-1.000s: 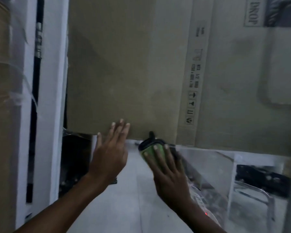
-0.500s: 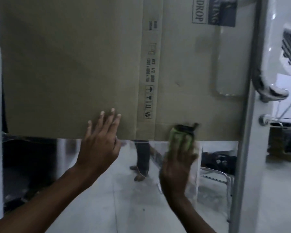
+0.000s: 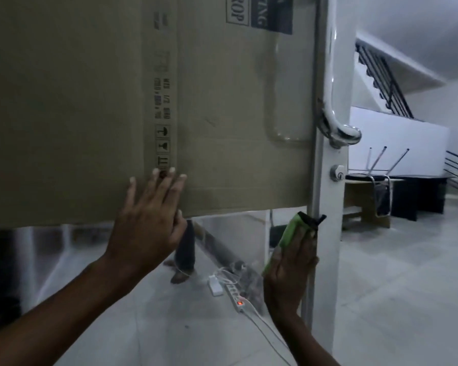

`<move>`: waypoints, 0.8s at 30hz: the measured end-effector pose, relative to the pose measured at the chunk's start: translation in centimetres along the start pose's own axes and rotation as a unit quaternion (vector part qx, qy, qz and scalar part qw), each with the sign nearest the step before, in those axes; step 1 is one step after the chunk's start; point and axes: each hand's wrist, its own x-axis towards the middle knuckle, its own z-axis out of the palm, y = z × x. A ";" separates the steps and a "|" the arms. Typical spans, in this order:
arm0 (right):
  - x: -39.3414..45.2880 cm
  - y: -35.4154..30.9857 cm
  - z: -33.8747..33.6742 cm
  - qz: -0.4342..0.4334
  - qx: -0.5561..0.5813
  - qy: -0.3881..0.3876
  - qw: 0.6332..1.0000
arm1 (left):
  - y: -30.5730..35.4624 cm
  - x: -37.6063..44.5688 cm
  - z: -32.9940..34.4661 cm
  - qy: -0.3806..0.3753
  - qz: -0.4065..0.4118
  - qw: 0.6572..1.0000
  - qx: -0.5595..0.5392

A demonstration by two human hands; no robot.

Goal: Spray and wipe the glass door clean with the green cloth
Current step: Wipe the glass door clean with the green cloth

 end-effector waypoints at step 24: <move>1.4 0.2 -0.7 -0.115 -0.017 -0.080 0.990 | -1.2 -0.4 1.1 0.000 0.034 0.999 0.035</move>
